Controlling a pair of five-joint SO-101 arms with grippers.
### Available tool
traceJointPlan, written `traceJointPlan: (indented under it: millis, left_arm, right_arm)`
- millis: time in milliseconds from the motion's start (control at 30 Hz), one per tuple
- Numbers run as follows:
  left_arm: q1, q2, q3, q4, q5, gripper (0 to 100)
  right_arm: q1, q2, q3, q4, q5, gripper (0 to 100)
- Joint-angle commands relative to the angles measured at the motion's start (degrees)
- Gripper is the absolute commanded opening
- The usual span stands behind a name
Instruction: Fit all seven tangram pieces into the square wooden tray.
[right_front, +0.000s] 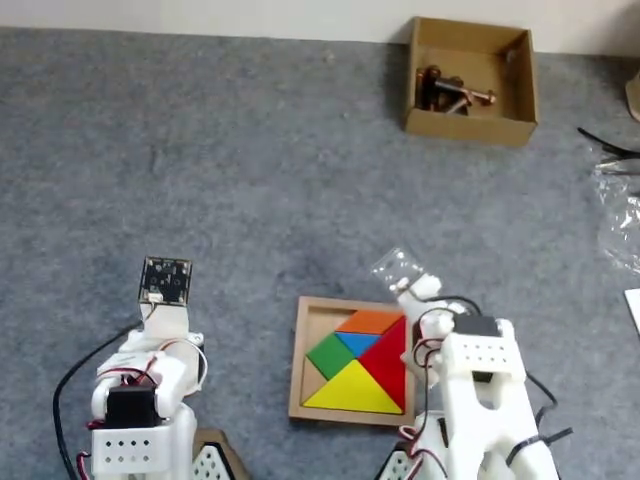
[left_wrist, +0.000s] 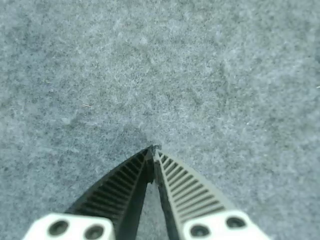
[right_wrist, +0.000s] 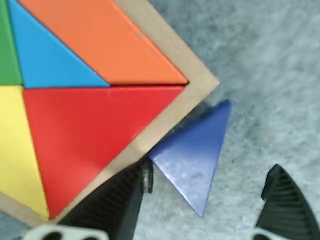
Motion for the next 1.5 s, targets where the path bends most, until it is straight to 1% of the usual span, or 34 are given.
traceJointPlan:
  millis: [0,167,267,400,533,667,767,900,1200,1467]
  left_arm:
    - [-0.6,0.1,1.2,0.3,0.3,1]
    - [-0.6,0.1,1.2,0.3,0.3,1]
    - [-0.6,0.1,1.2,0.3,0.3,1]
    - [-0.6,0.1,1.2,0.3,0.3,1]
    - [-0.6,0.1,1.2,0.3,0.3,1]
    - [-0.6,0.1,1.2,0.3,0.3,1]
    - [-0.6,0.1,1.2,0.3,0.3,1]
    - [-0.6,0.1,1.2,0.3,0.3,1]
    - [-0.6,0.1,1.2,0.3,0.3,1]
    - [-0.6,0.1,1.2,0.3,0.3,1]
  right_arm:
    - [-0.9,8.7,-6.3,-3.2,-4.1,33.6]
    - [-0.7,23.0,-17.0,-3.2,-8.7,33.6]
    - [-0.7,28.6,-22.0,-3.1,-11.3,33.5]
    - [-0.7,30.9,-25.9,-3.0,-14.3,33.0]
    - [-0.7,31.4,-28.9,-2.7,-17.8,26.9]
    - [-0.7,31.4,-32.2,4.1,-18.5,26.1]
    - [-0.9,30.9,-32.7,7.7,-18.5,26.1]
    - [-0.9,30.9,-32.4,9.5,-18.2,26.1]
    - [-1.0,31.4,-32.1,9.8,-18.0,26.1]
    - [-1.8,31.4,-25.5,9.6,-17.9,26.1]
